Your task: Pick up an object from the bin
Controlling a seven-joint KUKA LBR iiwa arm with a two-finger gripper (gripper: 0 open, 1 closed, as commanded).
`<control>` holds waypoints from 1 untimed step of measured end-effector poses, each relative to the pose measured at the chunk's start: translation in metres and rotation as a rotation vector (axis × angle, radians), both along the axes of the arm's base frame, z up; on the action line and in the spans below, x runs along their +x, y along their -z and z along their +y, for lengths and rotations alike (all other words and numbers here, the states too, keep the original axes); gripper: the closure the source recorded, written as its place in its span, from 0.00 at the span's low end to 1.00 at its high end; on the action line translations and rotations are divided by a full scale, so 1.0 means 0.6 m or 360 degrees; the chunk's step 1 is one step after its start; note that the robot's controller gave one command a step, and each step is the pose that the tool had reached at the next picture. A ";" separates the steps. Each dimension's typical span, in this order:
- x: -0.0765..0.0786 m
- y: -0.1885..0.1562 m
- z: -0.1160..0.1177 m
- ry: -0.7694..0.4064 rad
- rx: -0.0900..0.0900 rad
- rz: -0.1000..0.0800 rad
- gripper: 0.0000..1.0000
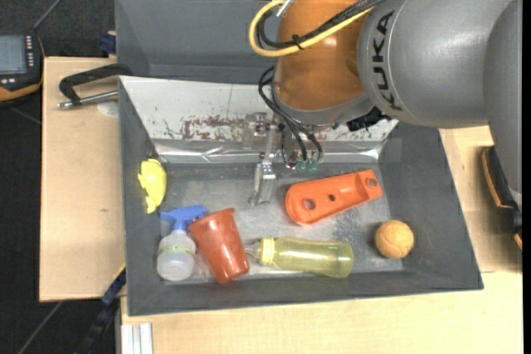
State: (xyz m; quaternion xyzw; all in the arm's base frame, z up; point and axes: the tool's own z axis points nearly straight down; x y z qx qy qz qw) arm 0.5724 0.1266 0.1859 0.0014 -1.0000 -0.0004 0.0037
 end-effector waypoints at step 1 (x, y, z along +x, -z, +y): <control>0.003 -0.008 -0.001 0.0002 0.0002 -0.0013 0.00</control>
Offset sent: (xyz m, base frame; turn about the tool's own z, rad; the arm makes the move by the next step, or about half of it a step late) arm -0.0577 -0.0507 -0.1002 -0.1700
